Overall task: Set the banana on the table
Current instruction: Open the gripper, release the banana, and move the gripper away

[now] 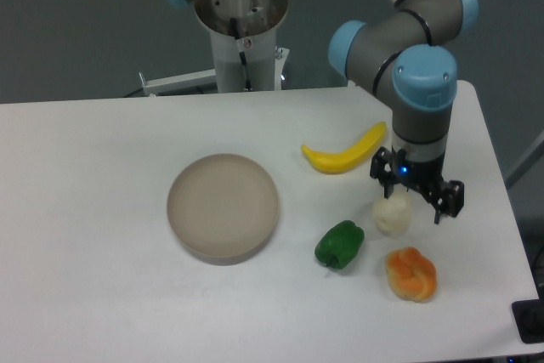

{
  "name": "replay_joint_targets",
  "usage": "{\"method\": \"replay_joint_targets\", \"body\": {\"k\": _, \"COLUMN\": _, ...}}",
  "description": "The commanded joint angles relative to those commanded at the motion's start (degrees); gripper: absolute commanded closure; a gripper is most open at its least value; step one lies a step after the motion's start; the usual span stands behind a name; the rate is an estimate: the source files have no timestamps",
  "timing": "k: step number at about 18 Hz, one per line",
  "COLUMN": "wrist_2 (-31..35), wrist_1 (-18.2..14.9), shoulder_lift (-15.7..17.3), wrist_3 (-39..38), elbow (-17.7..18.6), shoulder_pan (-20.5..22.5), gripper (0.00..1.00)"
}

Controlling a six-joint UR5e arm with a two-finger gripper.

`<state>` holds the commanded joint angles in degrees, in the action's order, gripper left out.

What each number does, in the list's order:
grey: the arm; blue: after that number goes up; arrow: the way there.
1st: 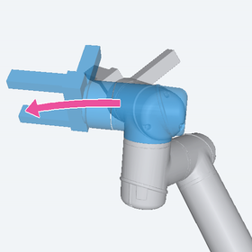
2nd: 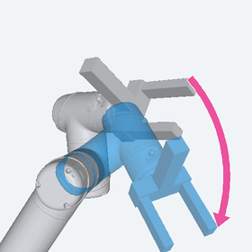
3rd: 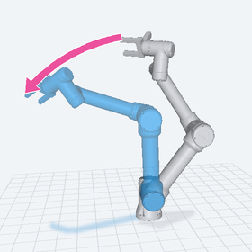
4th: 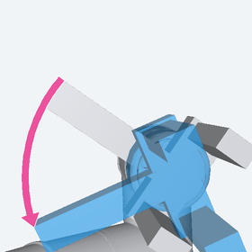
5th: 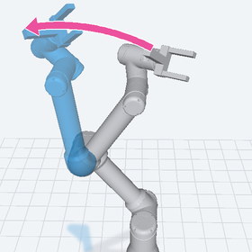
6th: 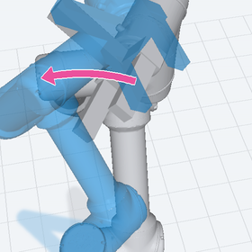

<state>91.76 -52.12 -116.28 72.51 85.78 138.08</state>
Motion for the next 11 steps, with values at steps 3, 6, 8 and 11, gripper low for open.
{"method": "replay_joint_targets", "body": {"k": 3, "wrist_2": 0.26, "wrist_1": 0.17, "shoulder_lift": -0.09, "wrist_3": 0.35, "elbow": -0.35, "shoulder_pan": 0.0, "gripper": 0.0}}
{"method": "replay_joint_targets", "body": {"k": 6, "wrist_2": 0.26, "wrist_1": 0.17, "shoulder_lift": -0.18, "wrist_3": 0.44, "elbow": -0.53, "shoulder_pan": 0.0, "gripper": 0.0}}
{"method": "replay_joint_targets", "body": {"k": 8, "wrist_2": 0.35, "wrist_1": 0.17, "shoulder_lift": -0.18, "wrist_3": 0.35, "elbow": -0.35, "shoulder_pan": 0.09, "gripper": 0.0}}
{"method": "replay_joint_targets", "body": {"k": 11, "wrist_2": 0.26, "wrist_1": 0.26, "shoulder_lift": -0.18, "wrist_3": 0.26, "elbow": -0.09, "shoulder_pan": 0.0, "gripper": 0.0}}
